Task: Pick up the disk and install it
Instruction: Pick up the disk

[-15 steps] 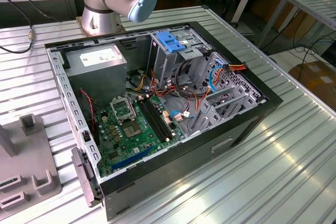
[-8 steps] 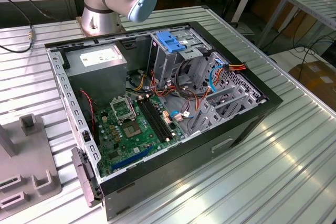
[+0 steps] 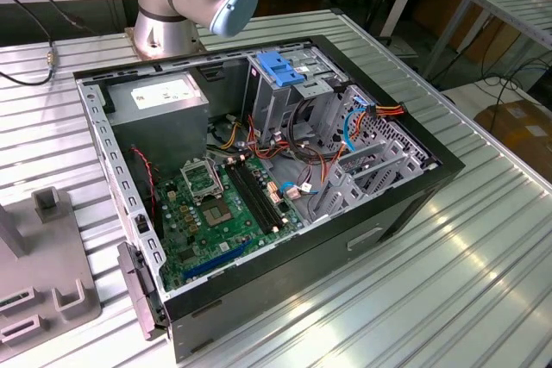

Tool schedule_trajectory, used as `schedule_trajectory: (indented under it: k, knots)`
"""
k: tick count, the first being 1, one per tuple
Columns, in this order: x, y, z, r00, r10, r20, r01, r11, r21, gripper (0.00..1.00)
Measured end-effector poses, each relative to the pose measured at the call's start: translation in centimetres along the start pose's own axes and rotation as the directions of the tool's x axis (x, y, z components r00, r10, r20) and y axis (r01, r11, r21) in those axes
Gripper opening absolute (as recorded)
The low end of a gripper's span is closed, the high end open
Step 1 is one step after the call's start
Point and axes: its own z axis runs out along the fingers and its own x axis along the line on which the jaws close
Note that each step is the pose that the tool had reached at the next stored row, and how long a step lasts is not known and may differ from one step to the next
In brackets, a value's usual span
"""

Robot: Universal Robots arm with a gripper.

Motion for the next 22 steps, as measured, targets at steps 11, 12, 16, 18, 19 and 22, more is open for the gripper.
schedule_trajectory:
  k: [11,12,16,18,19,22]
  knots:
    - [0.0,0.0,-0.33,1.0,0.0,0.0,0.0,1.0,-0.0001,0.37]
    - [0.01,0.0,-0.35,1.0,0.0,0.0,0.0,1.0,0.0,0.37]
    - [0.01,0.0,-0.47,1.0,0.0,0.0,0.0,1.0,0.0,0.37]
    - [0.01,0.01,-0.56,1.0,0.0,0.0,0.0,1.0,-0.0001,0.37]
    - [0.01,0.01,-0.61,1.0,0.0,0.0001,0.0,1.0,0.0,0.37]
    - [0.01,0.01,-0.72,1.0,0.0,0.0,0.0,1.0,-0.0001,0.37]
